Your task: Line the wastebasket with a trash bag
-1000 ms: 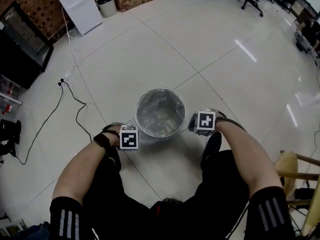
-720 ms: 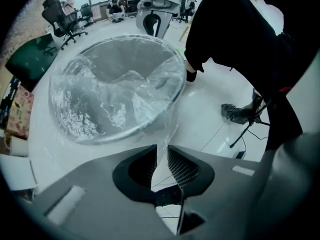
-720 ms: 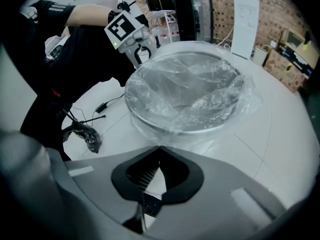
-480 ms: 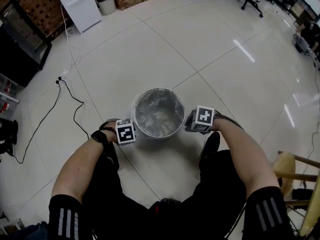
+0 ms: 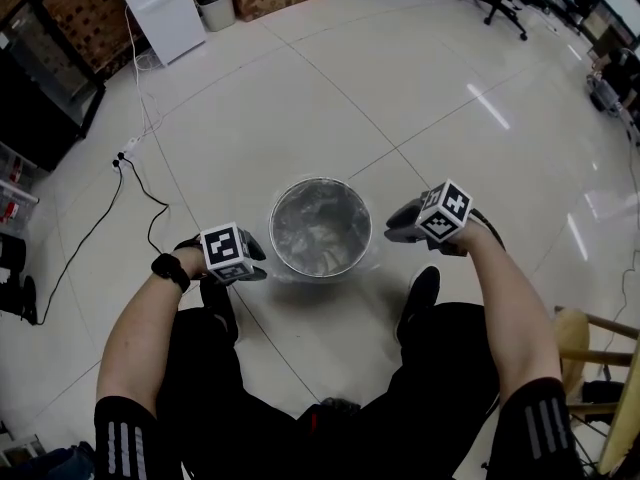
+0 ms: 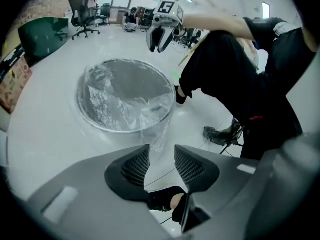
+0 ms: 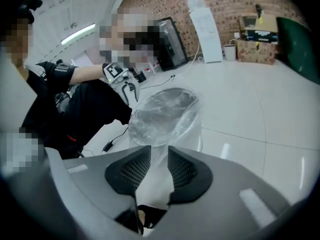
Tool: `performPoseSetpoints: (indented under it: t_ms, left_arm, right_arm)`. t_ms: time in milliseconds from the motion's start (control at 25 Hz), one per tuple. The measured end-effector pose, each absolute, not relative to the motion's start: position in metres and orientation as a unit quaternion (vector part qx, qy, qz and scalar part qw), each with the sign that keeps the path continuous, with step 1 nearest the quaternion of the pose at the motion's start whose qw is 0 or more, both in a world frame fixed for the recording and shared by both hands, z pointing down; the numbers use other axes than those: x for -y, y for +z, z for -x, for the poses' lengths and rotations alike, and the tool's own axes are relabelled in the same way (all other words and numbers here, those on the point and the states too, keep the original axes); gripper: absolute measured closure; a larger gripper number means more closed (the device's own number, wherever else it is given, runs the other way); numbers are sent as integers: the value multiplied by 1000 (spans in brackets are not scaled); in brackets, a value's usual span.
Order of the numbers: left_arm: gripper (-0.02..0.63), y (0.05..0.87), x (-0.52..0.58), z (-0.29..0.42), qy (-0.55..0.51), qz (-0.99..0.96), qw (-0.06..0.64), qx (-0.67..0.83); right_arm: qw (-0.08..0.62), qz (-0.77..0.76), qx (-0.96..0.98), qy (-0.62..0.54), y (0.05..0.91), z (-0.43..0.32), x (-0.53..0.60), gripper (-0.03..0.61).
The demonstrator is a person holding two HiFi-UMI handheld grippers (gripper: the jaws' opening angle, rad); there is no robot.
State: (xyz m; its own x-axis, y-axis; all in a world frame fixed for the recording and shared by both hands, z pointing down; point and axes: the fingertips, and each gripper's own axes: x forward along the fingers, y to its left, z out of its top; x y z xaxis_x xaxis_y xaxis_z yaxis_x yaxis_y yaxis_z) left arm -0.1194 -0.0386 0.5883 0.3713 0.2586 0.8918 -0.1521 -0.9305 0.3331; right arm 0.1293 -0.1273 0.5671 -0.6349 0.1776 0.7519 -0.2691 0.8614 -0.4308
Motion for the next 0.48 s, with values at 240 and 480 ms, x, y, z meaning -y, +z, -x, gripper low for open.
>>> performPoseSetpoints:
  t_ms: [240,480]
  left_arm:
    - [465,573,118,127,514,-833,175,111]
    - [467,583,159,127,453,-832,267,179]
  right_arm:
    - [388,-93,875,272,563,-120,162,428]
    - [390,-120,868,283,571,-102,176,425]
